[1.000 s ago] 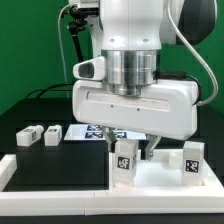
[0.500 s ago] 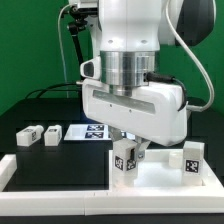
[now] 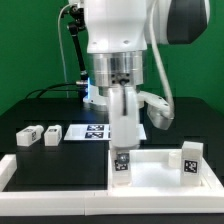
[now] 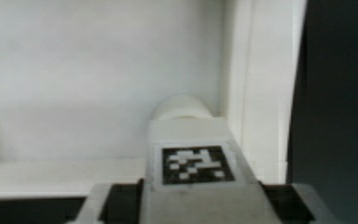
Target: Assemble square table
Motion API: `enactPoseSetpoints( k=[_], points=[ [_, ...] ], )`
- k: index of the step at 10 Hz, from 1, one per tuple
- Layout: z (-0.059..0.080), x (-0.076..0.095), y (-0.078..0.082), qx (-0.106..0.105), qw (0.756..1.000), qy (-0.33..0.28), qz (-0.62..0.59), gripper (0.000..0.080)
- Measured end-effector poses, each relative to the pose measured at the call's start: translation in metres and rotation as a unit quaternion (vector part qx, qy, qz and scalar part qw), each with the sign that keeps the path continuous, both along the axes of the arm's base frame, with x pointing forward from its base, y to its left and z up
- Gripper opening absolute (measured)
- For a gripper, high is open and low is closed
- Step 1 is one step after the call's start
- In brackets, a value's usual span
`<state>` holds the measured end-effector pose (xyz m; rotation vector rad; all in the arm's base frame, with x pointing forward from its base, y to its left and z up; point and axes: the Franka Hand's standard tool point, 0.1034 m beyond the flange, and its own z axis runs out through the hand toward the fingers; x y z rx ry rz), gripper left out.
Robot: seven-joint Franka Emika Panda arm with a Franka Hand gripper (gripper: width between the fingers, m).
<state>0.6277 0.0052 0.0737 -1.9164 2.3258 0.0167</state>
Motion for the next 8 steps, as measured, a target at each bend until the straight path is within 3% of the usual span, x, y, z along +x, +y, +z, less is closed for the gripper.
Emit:
enactPoseSetpoints(
  k=[3,4,5,8],
  points=[
    [-0.001,0.0,0.001,0.006,1.0,0.0,-0.014,0.0365],
    [-0.001,-0.001,0.003,0.003,1.0,-0.001,0.005,0.0548],
    [-0.001,-0.001,0.01,-0.005,0.996,-0.005,0.084,0.0628],
    [-0.001,-0.001,0.014,-0.026,0.97,-0.014,0.243,0.0643]
  ],
)
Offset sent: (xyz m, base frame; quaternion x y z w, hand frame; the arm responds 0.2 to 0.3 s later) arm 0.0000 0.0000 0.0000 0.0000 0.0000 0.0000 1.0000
